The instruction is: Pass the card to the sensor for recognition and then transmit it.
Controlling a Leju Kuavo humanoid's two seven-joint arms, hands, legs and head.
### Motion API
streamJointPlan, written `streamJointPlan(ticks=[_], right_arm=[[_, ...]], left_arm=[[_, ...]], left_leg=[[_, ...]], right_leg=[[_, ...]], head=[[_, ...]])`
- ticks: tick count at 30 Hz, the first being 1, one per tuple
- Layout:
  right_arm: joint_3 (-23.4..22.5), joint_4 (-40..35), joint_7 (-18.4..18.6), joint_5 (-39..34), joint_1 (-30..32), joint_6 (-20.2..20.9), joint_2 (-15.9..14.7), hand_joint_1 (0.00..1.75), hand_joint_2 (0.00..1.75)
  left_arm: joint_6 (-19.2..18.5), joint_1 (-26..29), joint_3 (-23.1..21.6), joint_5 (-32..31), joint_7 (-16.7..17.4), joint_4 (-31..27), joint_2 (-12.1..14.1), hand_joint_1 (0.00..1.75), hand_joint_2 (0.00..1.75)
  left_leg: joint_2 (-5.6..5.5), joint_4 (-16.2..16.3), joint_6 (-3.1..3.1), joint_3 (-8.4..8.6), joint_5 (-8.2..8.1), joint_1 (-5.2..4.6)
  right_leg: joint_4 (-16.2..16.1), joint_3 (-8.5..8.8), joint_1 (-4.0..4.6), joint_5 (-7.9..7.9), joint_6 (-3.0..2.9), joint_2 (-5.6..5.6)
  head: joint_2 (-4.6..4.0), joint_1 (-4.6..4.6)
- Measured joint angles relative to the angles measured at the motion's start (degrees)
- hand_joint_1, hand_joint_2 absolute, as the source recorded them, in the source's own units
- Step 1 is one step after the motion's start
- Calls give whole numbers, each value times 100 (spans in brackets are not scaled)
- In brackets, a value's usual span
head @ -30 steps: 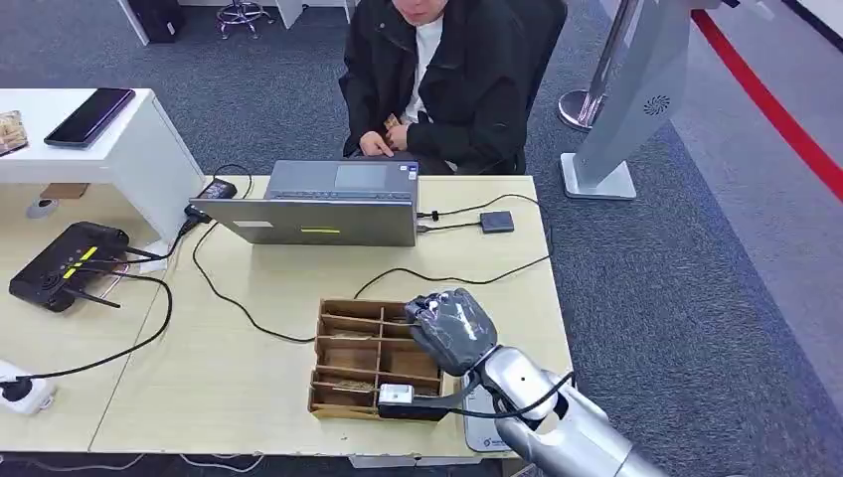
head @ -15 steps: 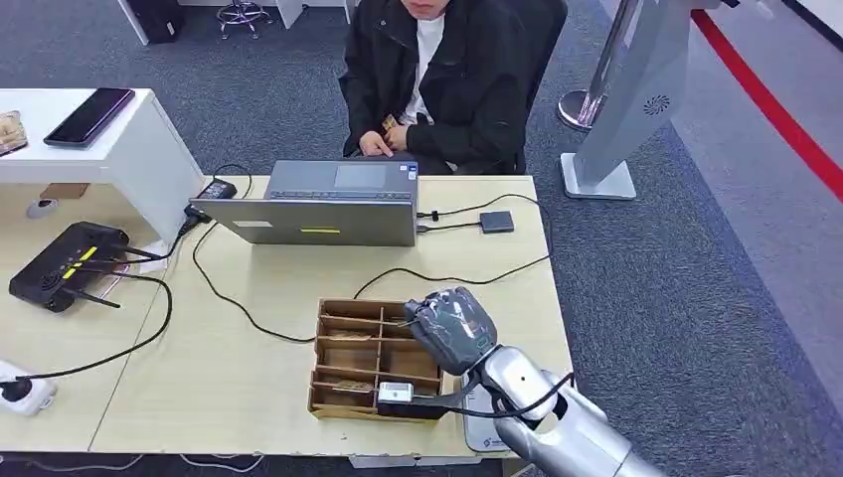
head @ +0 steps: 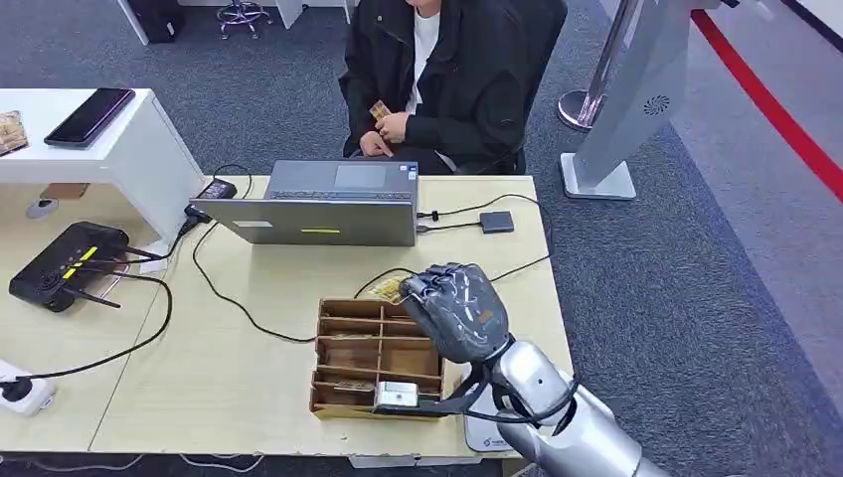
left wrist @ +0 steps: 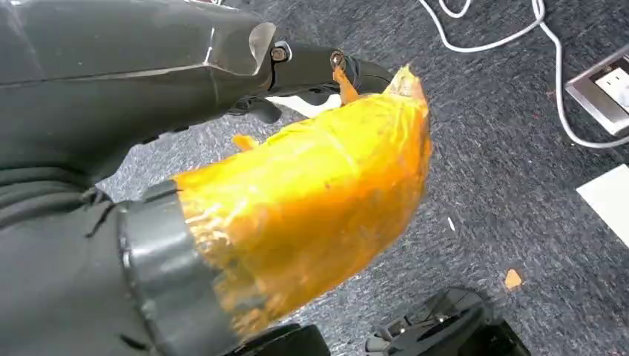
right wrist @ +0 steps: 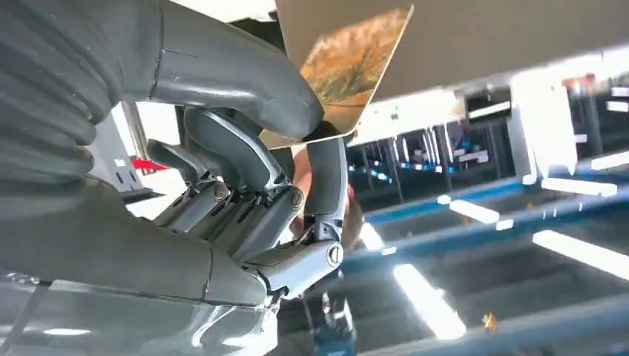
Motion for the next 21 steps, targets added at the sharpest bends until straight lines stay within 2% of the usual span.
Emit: streamJointPlan(ticks=[4,12,17,21], right_arm=[[-131,-354,-63,-61,46,-210,-52,175,175],[-328,-627,-70,-129,30,-260,-83,175,175],[-461,-555,-13,-208,-168,-157,-83,175,175],[-566,-312,92,-258,-443,119,-20,175,175]], left_arm=[[20,29,50,28,-31,0,7,0,0],[20,31,113,2,-35,0,17,0,0],[-11,25,116,-70,-35,0,20,0,0],[-96,9,116,-149,-33,0,17,0,0]], left_leg=[[0,0,0,0,0,0],[0,0,0,-1,1,1],[0,0,-3,-1,3,1],[0,0,-3,-1,3,1]], right_leg=[[0,0,0,0,0,0],[1,0,0,0,0,0],[2,0,0,1,-1,0],[2,0,0,3,-3,1]], head=[[0,0],[0,-2],[0,2],[0,0]])
